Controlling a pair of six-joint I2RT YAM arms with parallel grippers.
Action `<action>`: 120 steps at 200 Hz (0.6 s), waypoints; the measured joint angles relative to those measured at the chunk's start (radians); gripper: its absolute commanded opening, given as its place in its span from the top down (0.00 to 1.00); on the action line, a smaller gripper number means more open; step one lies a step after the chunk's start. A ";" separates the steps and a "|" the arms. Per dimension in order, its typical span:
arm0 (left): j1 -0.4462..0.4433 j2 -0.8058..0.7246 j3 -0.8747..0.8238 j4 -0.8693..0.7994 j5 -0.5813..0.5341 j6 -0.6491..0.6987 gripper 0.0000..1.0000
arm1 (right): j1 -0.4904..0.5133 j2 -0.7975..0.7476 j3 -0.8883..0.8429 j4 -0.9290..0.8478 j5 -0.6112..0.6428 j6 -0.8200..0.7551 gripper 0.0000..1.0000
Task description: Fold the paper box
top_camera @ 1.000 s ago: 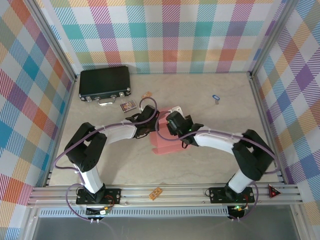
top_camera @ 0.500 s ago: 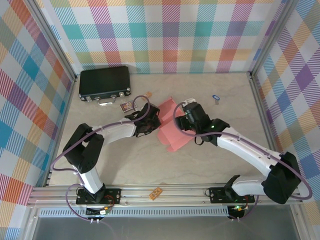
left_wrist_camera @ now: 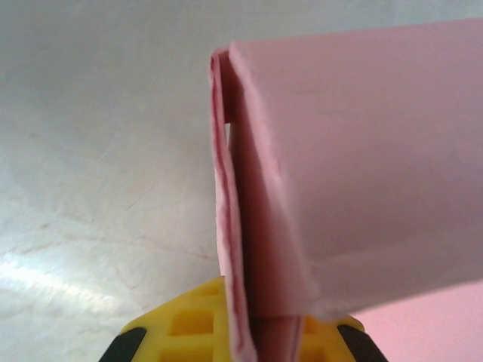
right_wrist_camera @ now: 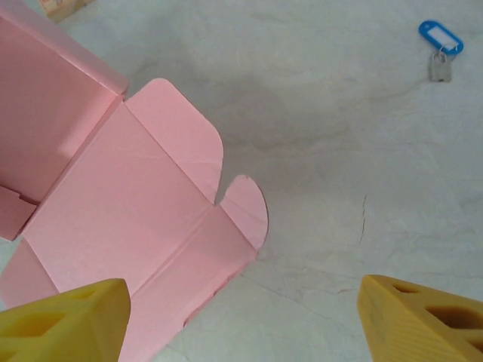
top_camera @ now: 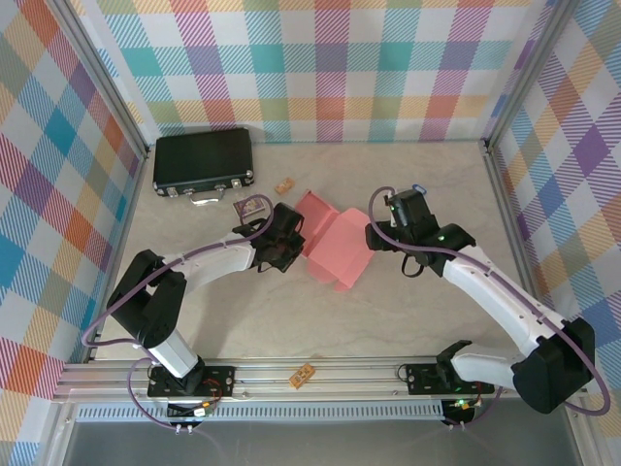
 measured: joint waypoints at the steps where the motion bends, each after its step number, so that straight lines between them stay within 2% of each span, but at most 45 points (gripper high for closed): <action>1: 0.000 0.000 0.000 -0.003 0.001 -0.004 1.00 | 0.000 0.000 0.000 -0.001 0.000 0.000 0.21; 48: -0.011 -0.005 0.014 -0.094 0.080 -0.160 1.00 | -0.020 0.008 0.002 -0.058 0.024 0.001 0.21; 120: -0.050 -0.026 -0.065 -0.034 0.209 -0.403 0.94 | -0.034 0.013 0.002 -0.076 0.050 0.006 0.21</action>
